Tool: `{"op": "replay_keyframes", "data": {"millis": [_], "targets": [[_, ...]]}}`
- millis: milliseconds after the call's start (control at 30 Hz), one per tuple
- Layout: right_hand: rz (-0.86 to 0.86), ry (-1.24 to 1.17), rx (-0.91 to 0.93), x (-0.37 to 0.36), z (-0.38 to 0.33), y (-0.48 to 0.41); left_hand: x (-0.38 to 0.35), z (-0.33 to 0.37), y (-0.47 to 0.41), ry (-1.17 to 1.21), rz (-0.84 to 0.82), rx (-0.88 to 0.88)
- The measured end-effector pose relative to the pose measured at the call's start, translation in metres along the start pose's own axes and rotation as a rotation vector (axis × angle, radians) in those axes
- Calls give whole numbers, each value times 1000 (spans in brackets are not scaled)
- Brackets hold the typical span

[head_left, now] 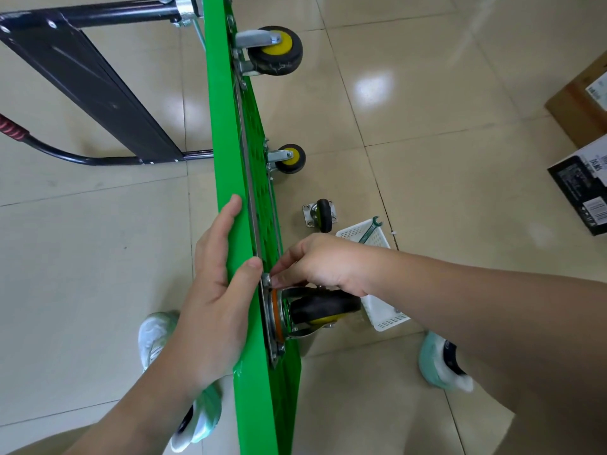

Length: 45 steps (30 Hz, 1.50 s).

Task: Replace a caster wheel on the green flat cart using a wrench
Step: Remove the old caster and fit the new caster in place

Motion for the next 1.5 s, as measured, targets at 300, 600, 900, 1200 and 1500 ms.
{"op": "replay_keyframes", "data": {"millis": [300, 600, 900, 1200, 1500], "targets": [[-5, 51, -77, -5, 6, -8, -1, 3, 1, -4, -7, -5], [99, 151, -75, -4, 3, -12, 0, 3, 0, 12, 0, -4], [75, 171, 8, -2, -2, -7, 0, 1, 0, 35, 2, -8], [11, 141, -10, -6, 4, -19, 0, 0, 0, 24, -3, -6], [-52, 124, -24, -11, 5, -21, 1, 1, 0, 15, -9, -12]]}}
Point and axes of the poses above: each hand's wrist, its own y-axis away from the middle knuckle, its own x-axis out of the back of the hand, z = x × y, the point moved 8 cm from there along -y, towards the middle knuckle, and after that the axes turned 9 degrees about -x, right-handed, at the moved point
